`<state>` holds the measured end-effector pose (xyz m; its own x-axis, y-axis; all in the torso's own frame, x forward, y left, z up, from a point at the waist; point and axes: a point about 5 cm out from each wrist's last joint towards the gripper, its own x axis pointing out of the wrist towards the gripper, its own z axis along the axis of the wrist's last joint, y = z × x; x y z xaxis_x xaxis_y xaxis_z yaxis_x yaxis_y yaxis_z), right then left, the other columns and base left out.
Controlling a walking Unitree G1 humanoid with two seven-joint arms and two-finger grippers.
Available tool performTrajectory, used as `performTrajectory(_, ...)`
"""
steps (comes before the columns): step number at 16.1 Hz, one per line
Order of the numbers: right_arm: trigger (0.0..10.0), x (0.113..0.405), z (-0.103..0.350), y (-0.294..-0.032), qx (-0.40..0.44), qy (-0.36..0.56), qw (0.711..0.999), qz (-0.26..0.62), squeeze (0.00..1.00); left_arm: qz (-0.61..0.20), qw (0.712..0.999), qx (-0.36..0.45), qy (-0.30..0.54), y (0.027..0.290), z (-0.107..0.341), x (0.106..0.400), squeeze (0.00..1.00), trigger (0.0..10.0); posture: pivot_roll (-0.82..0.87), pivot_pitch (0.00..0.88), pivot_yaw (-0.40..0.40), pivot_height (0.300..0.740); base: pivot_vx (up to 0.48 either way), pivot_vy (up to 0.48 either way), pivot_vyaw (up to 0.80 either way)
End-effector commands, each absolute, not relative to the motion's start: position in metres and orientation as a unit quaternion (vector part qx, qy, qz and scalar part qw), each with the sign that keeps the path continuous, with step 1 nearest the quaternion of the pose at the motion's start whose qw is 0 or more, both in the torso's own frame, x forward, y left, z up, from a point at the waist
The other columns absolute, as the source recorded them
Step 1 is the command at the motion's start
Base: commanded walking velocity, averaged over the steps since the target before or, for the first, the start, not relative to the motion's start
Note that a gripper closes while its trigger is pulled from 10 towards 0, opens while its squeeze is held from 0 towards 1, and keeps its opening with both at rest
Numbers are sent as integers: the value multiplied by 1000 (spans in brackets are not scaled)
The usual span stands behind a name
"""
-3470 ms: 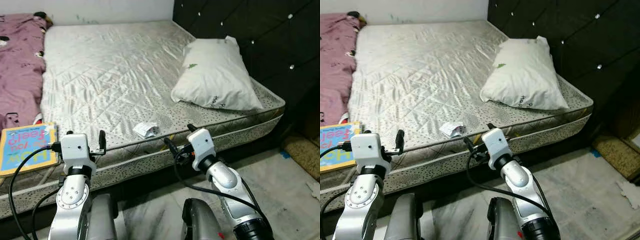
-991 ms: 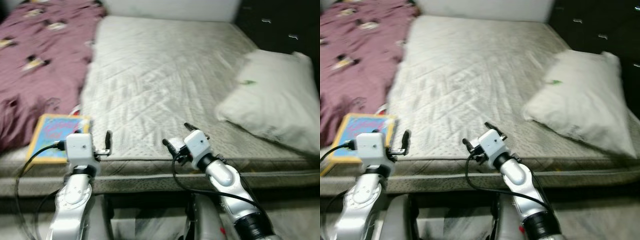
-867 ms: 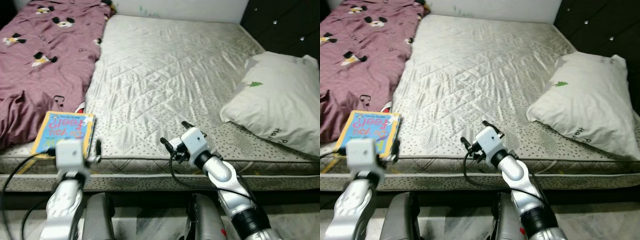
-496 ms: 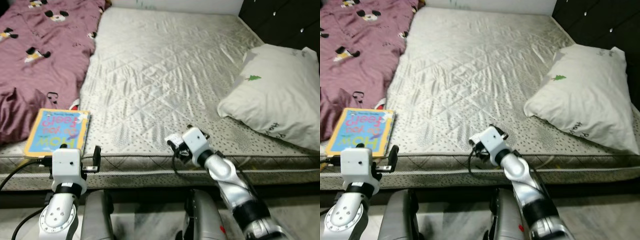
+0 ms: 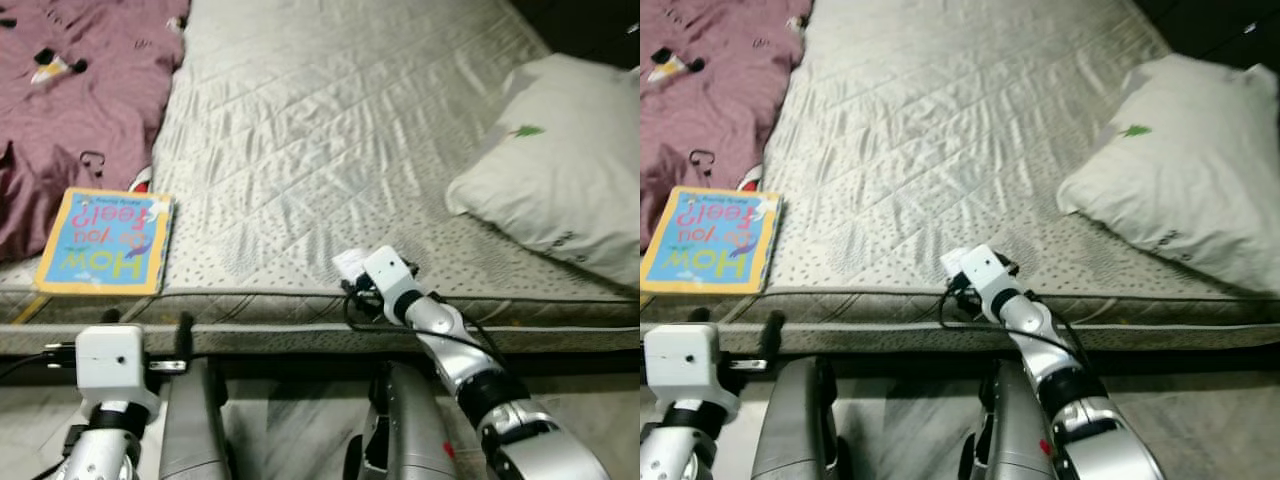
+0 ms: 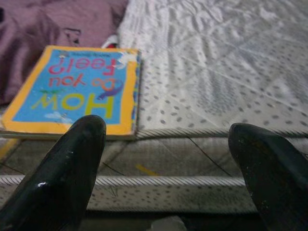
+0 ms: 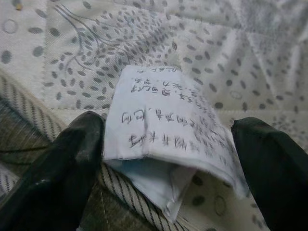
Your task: Clean up the room
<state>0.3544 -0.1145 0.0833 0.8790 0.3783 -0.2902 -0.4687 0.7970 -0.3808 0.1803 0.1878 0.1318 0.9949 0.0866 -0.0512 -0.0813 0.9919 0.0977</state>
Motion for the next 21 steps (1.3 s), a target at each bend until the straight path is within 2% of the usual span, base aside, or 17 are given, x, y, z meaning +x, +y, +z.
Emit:
performTrajectory(1,10000,357,83,-120,-220,107,946,211,0,34,998,44,34,184,134,177,0,10000,240,258,-96,527,0,0,0)
performTrajectory(6,10000,354,72,-113,-240,132,940,204,0,32,998,44,33,187,136,184,0,10000,246,250,-93,527,0,0,0)
performTrajectory(7,0,352,67,-112,-241,146,938,201,0,32,998,44,33,186,137,184,0,10000,256,238,-94,527,0,0,0)
performTrajectory(21,0,351,61,-132,-219,171,945,174,0,15,999,33,4,176,135,218,0,10000,162,141,-87,527,0,0,0)
